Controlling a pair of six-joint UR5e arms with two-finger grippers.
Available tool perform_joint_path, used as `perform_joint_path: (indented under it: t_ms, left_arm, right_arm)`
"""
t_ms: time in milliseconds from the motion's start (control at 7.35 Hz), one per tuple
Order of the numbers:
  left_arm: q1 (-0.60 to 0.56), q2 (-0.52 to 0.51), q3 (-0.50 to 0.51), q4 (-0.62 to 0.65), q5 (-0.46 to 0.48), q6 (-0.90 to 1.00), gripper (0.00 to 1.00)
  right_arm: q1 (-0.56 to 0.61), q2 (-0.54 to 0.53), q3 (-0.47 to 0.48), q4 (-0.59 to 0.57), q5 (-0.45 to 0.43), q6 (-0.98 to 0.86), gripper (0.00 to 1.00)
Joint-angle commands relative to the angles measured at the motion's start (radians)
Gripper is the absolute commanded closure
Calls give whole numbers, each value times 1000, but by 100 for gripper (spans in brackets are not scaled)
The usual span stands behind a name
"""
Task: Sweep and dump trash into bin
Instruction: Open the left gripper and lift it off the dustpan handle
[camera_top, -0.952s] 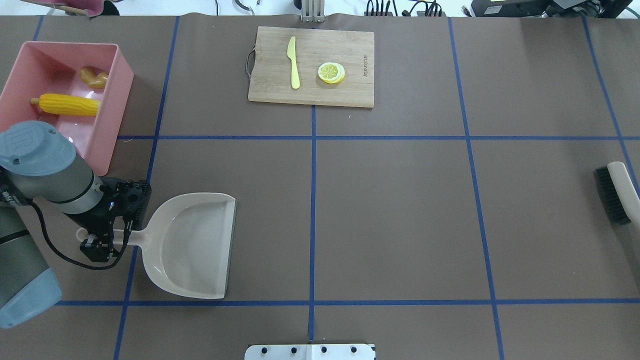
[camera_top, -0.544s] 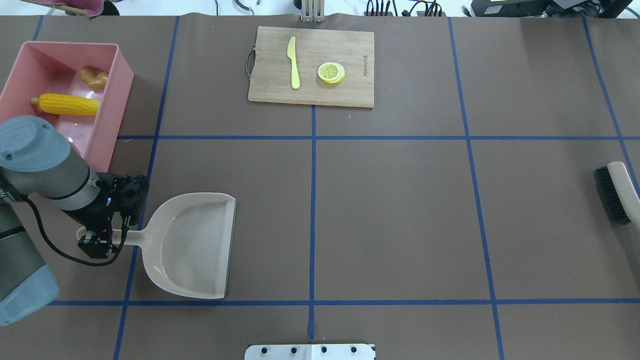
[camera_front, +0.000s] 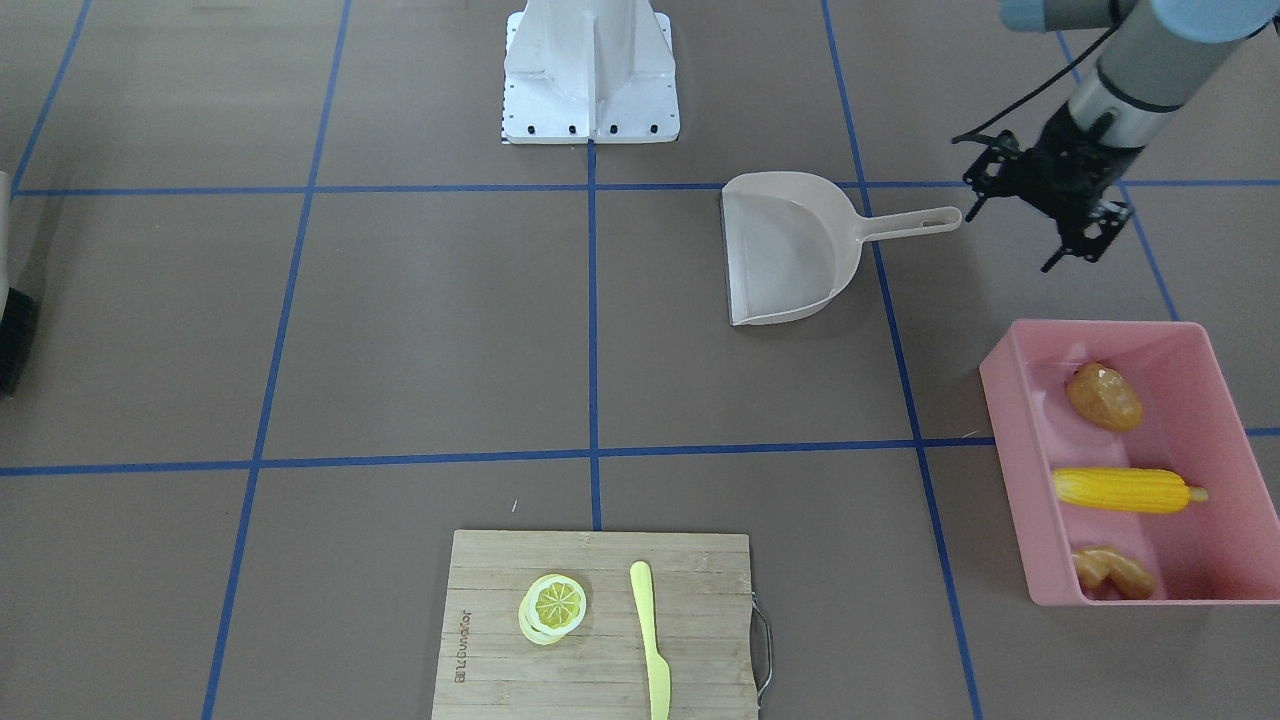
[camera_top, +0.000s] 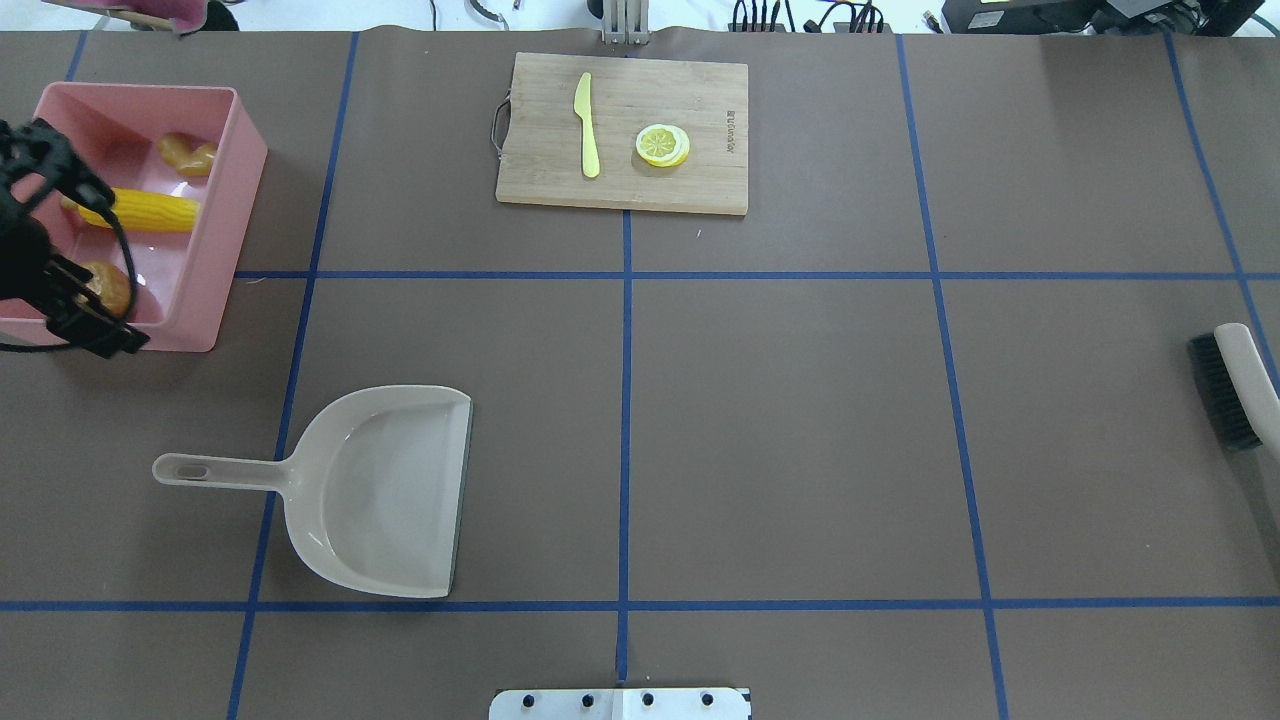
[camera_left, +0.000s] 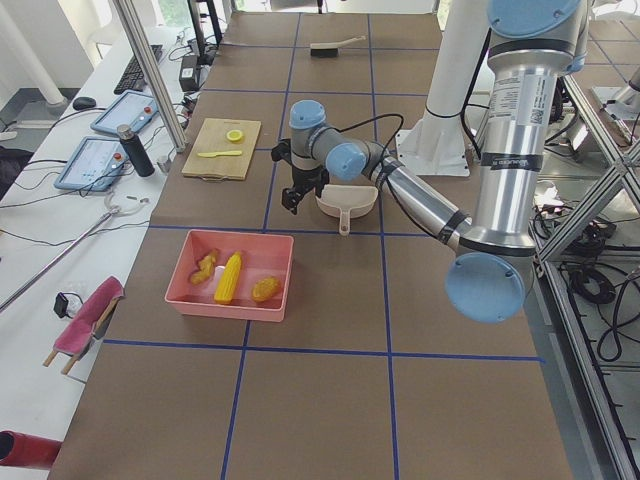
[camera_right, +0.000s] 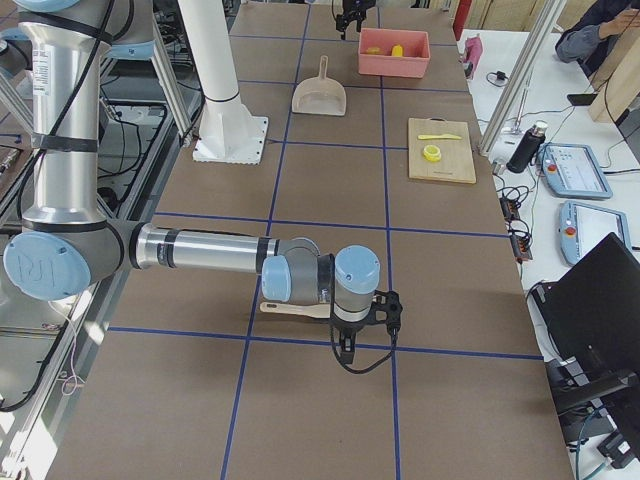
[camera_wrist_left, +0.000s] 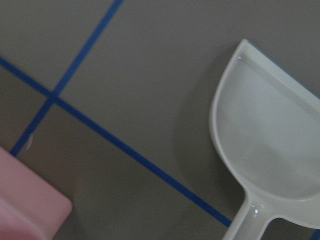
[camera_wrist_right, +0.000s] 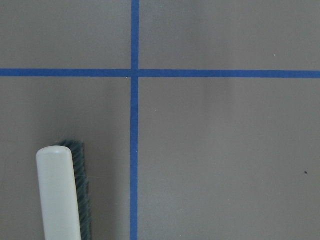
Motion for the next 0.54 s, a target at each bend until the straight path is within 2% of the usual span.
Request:
perform_joint_path:
  t_ms: [0,136,408]
  left_arm:
    - [-226,0,34,163,-131,-31,2]
    - [-315,1,54,249,-136,-30,2]
    - [-465,47,180,256,-137,-24,2]
  right_arm:
    - [0,-2,0,1,-2,0,0]
    - [0,-2,5,1,-2,0,0]
    - [3,-2,9,1,-7,-1,0]
